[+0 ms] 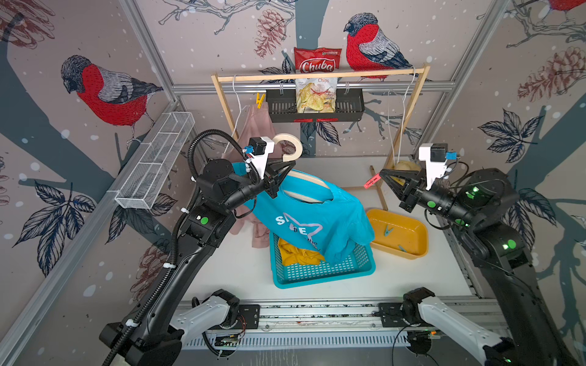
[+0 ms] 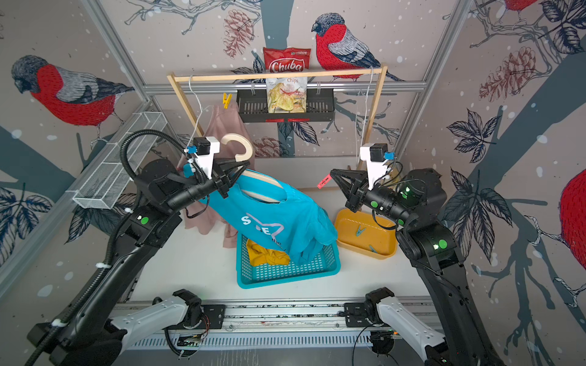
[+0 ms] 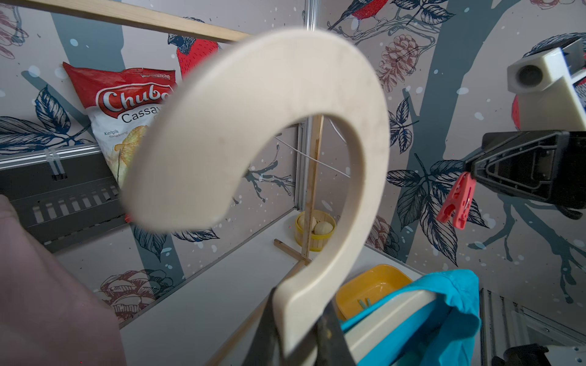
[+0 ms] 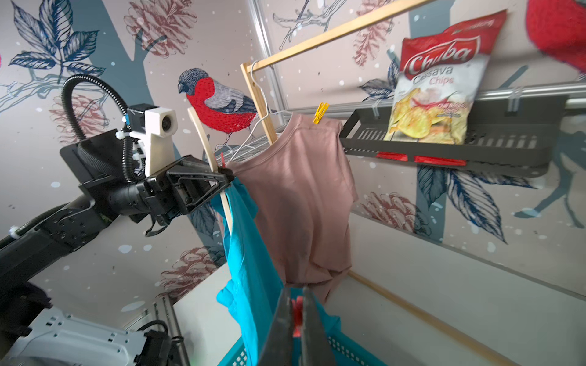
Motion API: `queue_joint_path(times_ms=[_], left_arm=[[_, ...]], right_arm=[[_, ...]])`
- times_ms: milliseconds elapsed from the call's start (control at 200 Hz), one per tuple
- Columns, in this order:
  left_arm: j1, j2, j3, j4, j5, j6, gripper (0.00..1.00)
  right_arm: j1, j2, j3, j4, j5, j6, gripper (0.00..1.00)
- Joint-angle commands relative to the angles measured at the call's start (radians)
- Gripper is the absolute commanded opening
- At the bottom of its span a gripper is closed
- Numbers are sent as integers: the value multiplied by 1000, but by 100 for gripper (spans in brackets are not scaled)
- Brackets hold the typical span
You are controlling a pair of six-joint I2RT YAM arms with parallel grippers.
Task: Remove the clothespins securing t-shirts to the hanger
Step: Place the clothespin in the storage box.
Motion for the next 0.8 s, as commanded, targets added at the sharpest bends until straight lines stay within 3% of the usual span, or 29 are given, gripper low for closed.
queue_joint_path(times_ms=[0,210,315,460,635,795], left_arm=[[2,-7,-2,33,-30,16,0],[3,-15,-6,36,-41,17,0],[3,-18,-7,33,-45,20,0],[3,-15,-8,31,-48,24,0],[3,-8,-11,33,-46,27,0],[3,-8,-13,34,-48,29,0]], right_arm=[[-9,4,10,-14,202,0,0],[-36,41,-100,-122,614,-19,0],[-52,49,-194,-133,721,-21,0],[-114,28,-331,-92,719,-4,0],[-227,19,-428,-61,622,6,0],[-291,20,-458,-50,568,8,10]])
